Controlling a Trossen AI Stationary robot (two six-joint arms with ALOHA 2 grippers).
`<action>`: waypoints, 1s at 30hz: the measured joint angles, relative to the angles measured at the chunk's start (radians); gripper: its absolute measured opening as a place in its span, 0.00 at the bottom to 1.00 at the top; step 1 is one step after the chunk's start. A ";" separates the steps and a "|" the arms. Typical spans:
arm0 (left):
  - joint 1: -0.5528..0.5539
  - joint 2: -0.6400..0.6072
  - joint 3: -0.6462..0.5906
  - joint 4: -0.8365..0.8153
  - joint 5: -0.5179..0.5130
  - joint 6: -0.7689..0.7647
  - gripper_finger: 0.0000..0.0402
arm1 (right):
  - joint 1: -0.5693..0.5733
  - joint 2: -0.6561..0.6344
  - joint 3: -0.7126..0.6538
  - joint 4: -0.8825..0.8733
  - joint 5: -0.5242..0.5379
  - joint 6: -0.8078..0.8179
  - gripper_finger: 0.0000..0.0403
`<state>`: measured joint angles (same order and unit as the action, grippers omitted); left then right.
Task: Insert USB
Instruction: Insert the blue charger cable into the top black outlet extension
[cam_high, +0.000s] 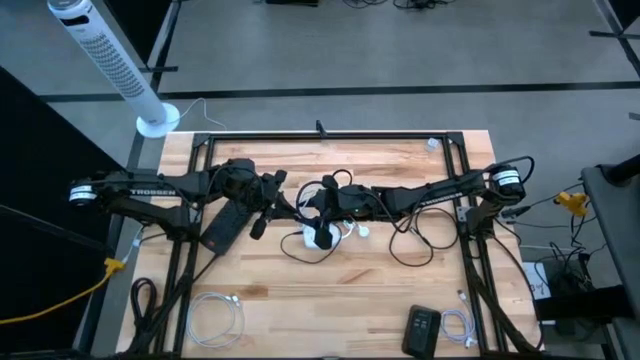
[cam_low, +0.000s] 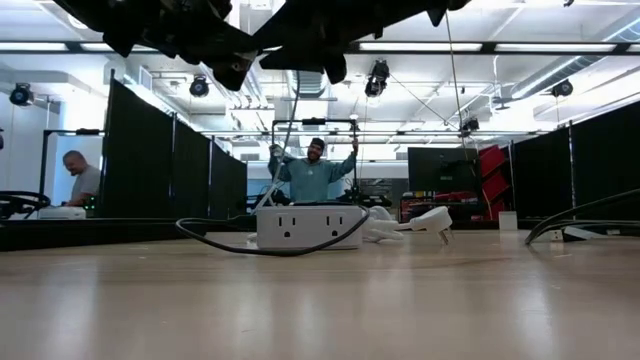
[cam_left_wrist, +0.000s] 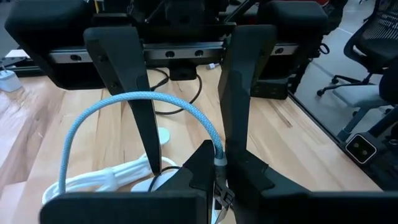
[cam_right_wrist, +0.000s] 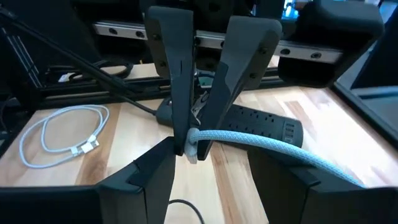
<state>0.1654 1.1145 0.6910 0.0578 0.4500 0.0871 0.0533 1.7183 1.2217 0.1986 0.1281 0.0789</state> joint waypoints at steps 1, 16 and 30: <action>0.000 0.000 0.000 0.000 0.000 0.000 0.05 | 0.002 -0.001 0.000 0.001 0.003 -0.019 0.45; -0.001 0.000 0.000 0.008 -0.109 0.006 0.05 | 0.062 -0.007 0.000 0.048 0.175 -0.101 0.36; -0.001 0.000 0.000 0.006 -0.129 0.001 0.05 | 0.057 -0.008 0.001 0.025 0.171 -0.103 0.02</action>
<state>0.1642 1.1149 0.6910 0.0634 0.3214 0.0879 0.1108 1.7103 1.2224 0.2234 0.2989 -0.0239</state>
